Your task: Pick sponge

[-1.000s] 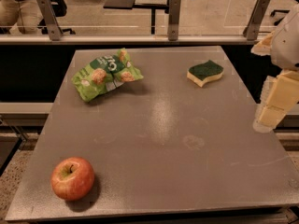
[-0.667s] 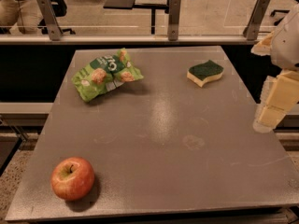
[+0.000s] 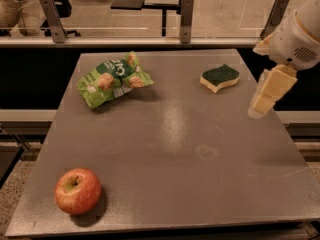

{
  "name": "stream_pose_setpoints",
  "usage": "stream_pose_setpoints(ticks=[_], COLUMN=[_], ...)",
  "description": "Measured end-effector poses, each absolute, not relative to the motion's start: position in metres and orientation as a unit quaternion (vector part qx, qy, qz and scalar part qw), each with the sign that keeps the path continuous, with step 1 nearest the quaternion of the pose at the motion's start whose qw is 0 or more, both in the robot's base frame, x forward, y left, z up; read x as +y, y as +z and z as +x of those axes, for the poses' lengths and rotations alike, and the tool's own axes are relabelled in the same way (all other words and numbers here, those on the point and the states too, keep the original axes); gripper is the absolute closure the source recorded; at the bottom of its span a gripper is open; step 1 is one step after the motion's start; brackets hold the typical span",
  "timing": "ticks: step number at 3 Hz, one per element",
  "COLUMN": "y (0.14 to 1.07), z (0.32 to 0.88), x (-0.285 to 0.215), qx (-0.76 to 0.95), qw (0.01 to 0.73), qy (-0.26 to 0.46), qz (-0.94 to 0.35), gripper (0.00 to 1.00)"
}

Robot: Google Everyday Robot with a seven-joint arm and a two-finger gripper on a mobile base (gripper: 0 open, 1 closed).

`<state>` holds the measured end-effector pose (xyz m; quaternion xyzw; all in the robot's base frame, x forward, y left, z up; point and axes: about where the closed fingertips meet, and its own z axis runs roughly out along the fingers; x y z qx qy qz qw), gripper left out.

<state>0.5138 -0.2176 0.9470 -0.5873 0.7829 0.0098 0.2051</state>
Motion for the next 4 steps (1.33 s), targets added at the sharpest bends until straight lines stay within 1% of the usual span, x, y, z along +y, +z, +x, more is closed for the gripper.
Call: stream_pose_setpoints(ticks=[3,4], y=[0.889,0.876], z=[0.637,0.659], x=[-0.253,-0.258], qx=[0.810,0.818], qw=[0.266,0.275], qy=[0.073,0.076], qz=[-0.518,-0.499], gripper=[0.00,0.00])
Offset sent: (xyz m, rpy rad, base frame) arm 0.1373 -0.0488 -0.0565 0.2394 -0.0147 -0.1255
